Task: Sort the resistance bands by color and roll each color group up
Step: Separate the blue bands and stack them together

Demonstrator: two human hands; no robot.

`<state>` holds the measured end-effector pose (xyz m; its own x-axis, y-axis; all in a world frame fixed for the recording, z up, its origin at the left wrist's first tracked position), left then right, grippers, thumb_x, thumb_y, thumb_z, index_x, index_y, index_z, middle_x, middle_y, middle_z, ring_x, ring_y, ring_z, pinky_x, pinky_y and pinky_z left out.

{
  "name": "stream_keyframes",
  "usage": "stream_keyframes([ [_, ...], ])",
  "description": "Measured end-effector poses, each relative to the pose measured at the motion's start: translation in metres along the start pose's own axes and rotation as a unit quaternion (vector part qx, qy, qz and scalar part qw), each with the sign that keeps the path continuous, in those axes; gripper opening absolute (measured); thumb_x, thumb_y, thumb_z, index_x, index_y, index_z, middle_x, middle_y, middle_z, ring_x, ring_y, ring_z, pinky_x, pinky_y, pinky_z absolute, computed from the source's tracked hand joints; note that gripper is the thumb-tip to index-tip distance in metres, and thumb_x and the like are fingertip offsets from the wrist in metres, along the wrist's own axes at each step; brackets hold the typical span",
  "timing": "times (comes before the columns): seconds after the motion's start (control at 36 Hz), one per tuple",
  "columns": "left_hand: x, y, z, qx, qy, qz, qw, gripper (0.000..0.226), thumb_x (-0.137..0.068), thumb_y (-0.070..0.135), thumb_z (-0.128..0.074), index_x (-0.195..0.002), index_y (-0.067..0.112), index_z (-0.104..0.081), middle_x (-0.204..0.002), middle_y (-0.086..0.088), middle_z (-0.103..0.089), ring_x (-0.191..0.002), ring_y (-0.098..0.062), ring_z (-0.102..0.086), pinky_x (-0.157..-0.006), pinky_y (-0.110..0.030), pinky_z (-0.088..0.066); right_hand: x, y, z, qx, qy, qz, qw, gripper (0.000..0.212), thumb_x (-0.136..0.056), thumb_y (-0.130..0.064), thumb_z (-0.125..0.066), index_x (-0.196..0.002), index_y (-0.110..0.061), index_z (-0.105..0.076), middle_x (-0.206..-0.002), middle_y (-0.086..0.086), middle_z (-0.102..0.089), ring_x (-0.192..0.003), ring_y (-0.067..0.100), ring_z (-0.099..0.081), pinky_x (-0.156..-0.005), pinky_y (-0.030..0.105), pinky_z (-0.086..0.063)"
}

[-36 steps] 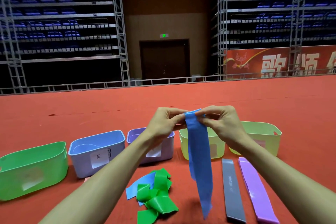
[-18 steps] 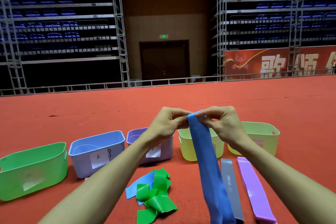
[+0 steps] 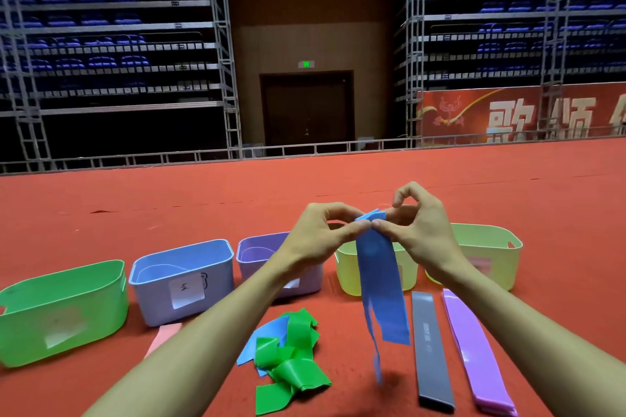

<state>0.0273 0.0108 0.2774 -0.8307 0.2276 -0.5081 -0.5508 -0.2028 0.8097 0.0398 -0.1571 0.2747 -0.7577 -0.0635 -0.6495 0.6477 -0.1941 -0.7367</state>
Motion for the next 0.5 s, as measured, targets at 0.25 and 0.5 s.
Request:
stream_keyframes([
  [0.25, 0.0007, -0.0021, 0.0004, -0.045, 0.042, -0.035, 0.998, 0.015, -0.090, -0.002, -0.060, -0.096, 0.005, -0.072, -0.089, -0.008, -0.072, -0.082, -0.012, -0.067, -0.081, -0.030, -0.058, 0.0018, 0.0020, 0.0008, -0.019, 0.020, -0.020, 0.999, 0.042, -0.068, 0.004, -0.081, -0.078, -0.014, -0.044, -0.080, 0.014, -0.070, -0.069, 0.030, -0.069, -0.062, 0.052, -0.059],
  [0.5, 0.0032, -0.0060, 0.0001, 0.044, 0.070, 0.001, 0.997, 0.016, -0.093, 0.000, -0.058, -0.095, 0.006, -0.072, -0.085, -0.004, -0.073, -0.078, -0.007, -0.067, -0.071, -0.020, -0.054, 0.0037, 0.0051, -0.0039, -0.003, 0.016, -0.021, 1.000, 0.035, -0.073, -0.005, -0.080, -0.070, -0.011, -0.046, -0.072, 0.012, -0.067, -0.060, 0.011, -0.062, -0.062, 0.035, -0.052],
])
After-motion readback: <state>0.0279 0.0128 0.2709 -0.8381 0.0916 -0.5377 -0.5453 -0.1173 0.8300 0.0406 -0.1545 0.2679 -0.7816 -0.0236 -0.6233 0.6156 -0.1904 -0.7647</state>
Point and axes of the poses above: each hand's wrist, its own x-axis away from the middle knuckle, its own z-axis out of the back of the hand, y = z × x, the point moved 4 cm from there along -x, towards the middle knuckle
